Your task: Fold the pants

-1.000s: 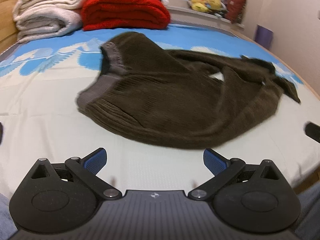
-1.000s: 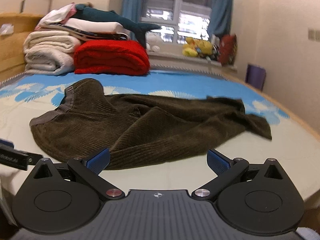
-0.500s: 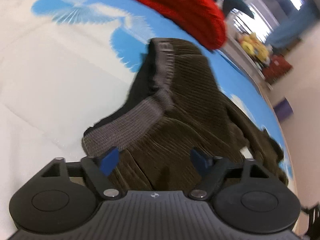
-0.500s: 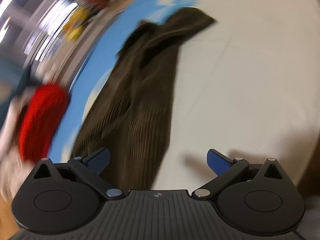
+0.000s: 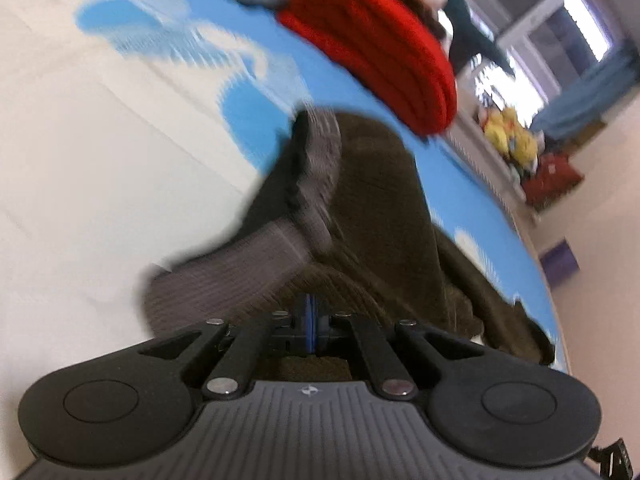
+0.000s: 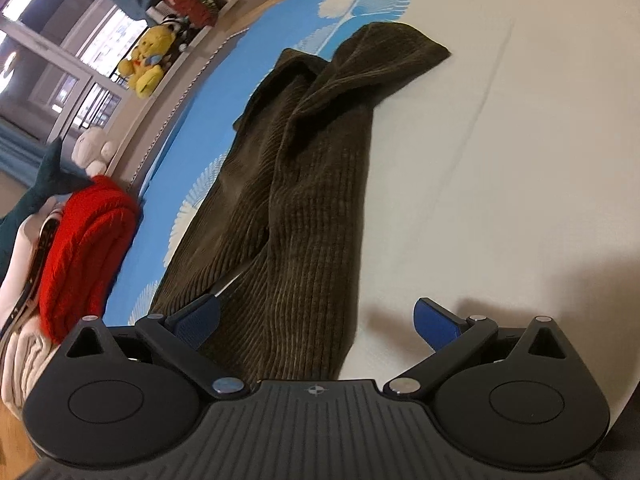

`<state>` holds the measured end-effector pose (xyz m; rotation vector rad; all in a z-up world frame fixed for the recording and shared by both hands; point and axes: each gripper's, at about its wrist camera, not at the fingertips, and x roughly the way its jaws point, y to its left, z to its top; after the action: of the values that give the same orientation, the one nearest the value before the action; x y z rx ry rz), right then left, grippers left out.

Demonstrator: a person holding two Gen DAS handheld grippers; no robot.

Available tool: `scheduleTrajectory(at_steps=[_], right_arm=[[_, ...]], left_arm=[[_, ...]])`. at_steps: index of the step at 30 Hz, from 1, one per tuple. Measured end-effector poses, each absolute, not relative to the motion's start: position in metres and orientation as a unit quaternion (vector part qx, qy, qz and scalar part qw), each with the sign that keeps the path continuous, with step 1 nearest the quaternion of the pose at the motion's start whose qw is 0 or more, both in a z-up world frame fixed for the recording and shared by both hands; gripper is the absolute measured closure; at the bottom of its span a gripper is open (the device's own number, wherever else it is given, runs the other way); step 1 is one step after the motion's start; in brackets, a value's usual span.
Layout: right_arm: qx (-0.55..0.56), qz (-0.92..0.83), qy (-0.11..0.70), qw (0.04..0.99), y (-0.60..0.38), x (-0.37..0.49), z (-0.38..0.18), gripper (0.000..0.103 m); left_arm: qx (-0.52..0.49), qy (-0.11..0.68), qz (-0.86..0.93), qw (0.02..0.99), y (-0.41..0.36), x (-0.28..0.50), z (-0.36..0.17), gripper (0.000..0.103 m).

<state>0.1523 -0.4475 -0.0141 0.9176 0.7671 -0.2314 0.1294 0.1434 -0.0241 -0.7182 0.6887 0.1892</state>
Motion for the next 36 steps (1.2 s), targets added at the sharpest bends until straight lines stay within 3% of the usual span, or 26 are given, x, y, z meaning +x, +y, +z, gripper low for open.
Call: scheduleTrajectory(at_steps=[1, 2, 4, 10, 13, 15, 16, 17, 18, 20, 25, 36], right_arm=[[0.432, -0.106, 0.361, 0.820, -0.449, 0.151, -0.014, 0.001], [0.433, -0.106, 0.361, 0.819, -0.449, 0.151, -0.014, 0.001], [0.433, -0.113, 0.361, 0.818, -0.451, 0.152, -0.013, 0.001], [0.442, -0.148, 0.359, 0.808, -0.467, 0.172, -0.017, 0.001], [0.460, -0.153, 0.366, 0.795, -0.473, 0.186, -0.027, 0.001], [0.471, -0.146, 0.378, 0.783, -0.471, 0.193, -0.034, 0.001], [0.473, -0.141, 0.386, 0.779, -0.469, 0.197, -0.037, 0.001], [0.472, -0.135, 0.391, 0.779, -0.464, 0.200, -0.037, 0.001], [0.467, -0.130, 0.391, 0.782, -0.459, 0.202, -0.036, 0.001], [0.451, -0.118, 0.391, 0.794, -0.451, 0.206, -0.032, 0.001], [0.429, -0.101, 0.389, 0.809, -0.441, 0.209, -0.023, 0.001], [0.438, -0.117, 0.379, 0.807, -0.448, 0.191, -0.020, 0.001]], left_arm=[[-0.332, 0.323, 0.101, 0.880, 0.148, 0.123, -0.021, 0.081], [-0.317, 0.323, 0.104, 0.885, 0.153, 0.119, -0.019, 0.041], [-0.296, 0.328, 0.109, 0.891, 0.161, 0.115, -0.018, 0.008], [-0.353, 0.370, 0.067, 0.857, 0.175, 0.117, -0.053, 0.007], [-0.336, 0.369, 0.064, 0.864, 0.166, 0.129, -0.052, 0.008], [-0.315, 0.373, 0.090, 0.868, 0.157, 0.137, -0.053, 0.016], [-0.302, 0.371, 0.103, 0.872, 0.153, 0.138, -0.052, 0.031], [-0.290, 0.369, 0.118, 0.875, 0.152, 0.140, -0.051, 0.060], [-0.277, 0.371, 0.133, 0.876, 0.152, 0.142, -0.051, 0.074], [-0.275, 0.365, 0.136, 0.879, 0.151, 0.140, -0.043, 0.079], [-0.224, 0.313, 0.123, 0.915, 0.135, 0.103, 0.015, 0.083], [-0.232, 0.357, 0.225, 0.876, 0.212, 0.019, 0.002, 0.084]])
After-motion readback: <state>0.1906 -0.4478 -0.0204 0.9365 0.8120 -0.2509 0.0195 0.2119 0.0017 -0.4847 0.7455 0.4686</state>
